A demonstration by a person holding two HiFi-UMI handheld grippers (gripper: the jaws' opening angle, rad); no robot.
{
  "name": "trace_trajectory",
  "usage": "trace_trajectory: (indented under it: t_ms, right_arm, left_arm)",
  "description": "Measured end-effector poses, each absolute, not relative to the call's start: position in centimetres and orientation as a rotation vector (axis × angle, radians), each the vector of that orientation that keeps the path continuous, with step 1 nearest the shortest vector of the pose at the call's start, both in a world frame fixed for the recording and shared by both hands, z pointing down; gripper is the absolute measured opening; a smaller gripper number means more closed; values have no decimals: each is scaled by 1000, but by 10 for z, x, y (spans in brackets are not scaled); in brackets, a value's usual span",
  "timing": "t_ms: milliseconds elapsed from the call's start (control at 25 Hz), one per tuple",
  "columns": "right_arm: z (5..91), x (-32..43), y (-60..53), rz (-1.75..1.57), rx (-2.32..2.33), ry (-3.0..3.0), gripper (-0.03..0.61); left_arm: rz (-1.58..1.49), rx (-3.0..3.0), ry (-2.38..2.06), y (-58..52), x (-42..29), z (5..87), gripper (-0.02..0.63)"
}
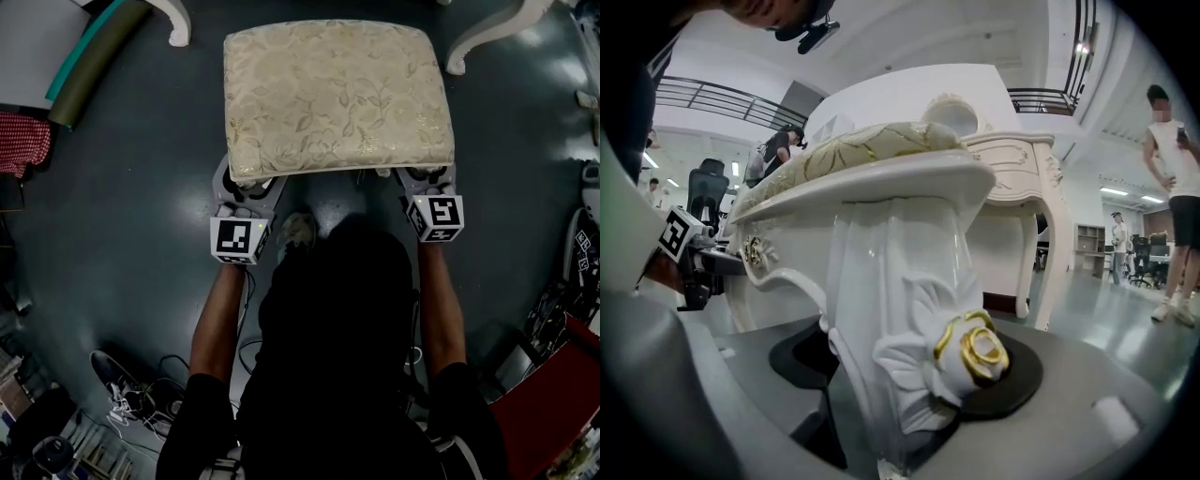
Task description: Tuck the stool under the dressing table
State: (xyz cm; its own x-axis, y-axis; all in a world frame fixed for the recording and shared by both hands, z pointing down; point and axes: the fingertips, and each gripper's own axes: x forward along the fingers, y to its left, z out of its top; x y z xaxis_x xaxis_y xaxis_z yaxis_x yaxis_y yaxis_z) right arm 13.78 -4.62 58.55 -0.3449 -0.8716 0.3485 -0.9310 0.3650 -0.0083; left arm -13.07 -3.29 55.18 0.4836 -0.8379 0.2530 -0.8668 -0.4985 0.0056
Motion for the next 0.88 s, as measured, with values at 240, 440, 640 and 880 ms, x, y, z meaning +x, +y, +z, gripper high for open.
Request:
trace_trajectory:
  t_ms: [240,440,640,880]
  right_arm:
    - [572,140,-36,278,1630,-2364,356]
    - [565,141,-31,271,1658,-2361,342]
    - [566,141,-32,266,1640,-2352,337]
    - [566,142,-28,274,1651,-2341,334]
  left_arm:
    - [211,2602,-1512,-24,-131,536,383]
    - [212,2601,-1506,-21,-133,531,382]
    - [214,2577,-1515,-21,-133,533,382]
    - [216,2578,-1512,-20,-133,533,382]
